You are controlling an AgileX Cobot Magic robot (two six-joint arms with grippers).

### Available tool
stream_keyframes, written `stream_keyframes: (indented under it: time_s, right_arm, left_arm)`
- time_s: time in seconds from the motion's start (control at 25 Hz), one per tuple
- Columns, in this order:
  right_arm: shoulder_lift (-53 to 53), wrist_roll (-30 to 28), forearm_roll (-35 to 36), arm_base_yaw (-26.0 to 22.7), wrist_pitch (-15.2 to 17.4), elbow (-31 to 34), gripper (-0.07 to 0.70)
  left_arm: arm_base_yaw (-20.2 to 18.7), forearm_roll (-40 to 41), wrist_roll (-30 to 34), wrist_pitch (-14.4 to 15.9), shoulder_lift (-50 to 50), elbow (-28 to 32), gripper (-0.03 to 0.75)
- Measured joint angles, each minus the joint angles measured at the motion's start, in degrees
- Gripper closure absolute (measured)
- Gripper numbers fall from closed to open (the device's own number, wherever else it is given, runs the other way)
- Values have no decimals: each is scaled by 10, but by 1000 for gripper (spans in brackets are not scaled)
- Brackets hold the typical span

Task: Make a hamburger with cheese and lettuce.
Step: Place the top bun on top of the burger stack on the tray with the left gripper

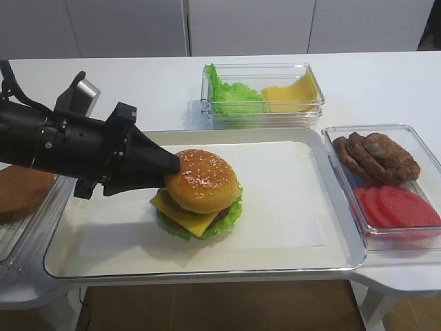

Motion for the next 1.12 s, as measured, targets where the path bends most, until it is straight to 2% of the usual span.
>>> stream_keyframes:
  time_s: [0.2, 0.68, 0.96, 1.12]
  right_arm:
    - [0, 0, 0, 0, 0, 0, 260]
    - [0, 0, 0, 0, 0, 0, 260]
    - [0, 0, 0, 0, 0, 0, 260]
    - [0, 0, 0, 0, 0, 0, 260]
  left_arm:
    - [0, 0, 0, -3, 0, 0, 473]
    - [0, 2, 0, -8, 0, 0, 402]
    - [0, 2, 0, -8, 0, 0, 358]
    - [0, 2, 0, -8, 0, 0, 306]
